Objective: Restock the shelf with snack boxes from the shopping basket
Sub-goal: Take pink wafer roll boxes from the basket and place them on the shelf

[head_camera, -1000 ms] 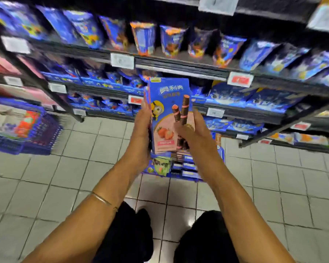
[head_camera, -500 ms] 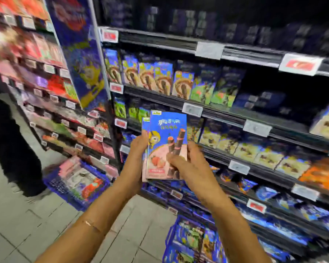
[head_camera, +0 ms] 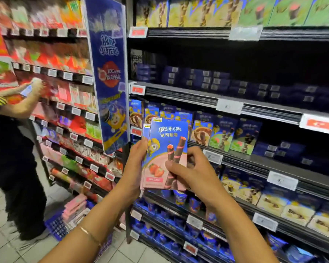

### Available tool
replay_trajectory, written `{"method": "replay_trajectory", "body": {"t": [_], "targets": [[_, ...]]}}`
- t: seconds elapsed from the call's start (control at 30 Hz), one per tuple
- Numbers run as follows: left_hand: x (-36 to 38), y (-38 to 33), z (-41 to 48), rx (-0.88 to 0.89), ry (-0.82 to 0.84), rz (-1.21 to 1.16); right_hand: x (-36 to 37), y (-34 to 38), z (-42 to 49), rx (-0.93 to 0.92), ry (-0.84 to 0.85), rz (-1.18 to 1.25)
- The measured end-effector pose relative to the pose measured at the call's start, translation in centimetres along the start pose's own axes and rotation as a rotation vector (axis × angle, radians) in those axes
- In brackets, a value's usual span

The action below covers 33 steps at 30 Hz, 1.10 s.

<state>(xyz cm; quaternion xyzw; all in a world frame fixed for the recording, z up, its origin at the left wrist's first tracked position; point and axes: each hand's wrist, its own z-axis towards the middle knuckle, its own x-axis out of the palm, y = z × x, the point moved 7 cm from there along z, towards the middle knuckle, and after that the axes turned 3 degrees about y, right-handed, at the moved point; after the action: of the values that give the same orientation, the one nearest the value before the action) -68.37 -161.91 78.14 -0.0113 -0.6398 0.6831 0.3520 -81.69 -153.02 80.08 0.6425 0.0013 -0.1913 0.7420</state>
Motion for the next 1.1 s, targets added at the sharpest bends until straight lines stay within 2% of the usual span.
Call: {"method": "replay_trajectory", "body": {"t": [0.17,0.3,0.47,0.57,0.83,1.1], "targets": [[-1.9,-1.4,5.9,0.032,-0.03,-0.046,0.5,0.6,6.7,-0.076,0.01,-0.014],[-3.1,-3.5,12.7,0.091,-0.055,0.007,0.3,1.4,13.0,-0.163,-0.017,0.003],[-3.0,-6.0,20.3,0.115,0.0,0.054,-0.5,3.8,20.1,-0.262,-0.076,0.022],[-4.3,-7.7,23.7,0.157,-0.034,0.09,-0.3,4.8,23.7,-0.312,-0.07,0.045],[-7.1,-10.6,28.3,0.234,-0.004,0.082,1.5,6.6,29.3,-0.315,-0.001,0.042],[-8.3,-13.2,32.9,0.298,0.047,0.093,1.4,9.4,33.1,-0.328,-0.039,0.042]]}}
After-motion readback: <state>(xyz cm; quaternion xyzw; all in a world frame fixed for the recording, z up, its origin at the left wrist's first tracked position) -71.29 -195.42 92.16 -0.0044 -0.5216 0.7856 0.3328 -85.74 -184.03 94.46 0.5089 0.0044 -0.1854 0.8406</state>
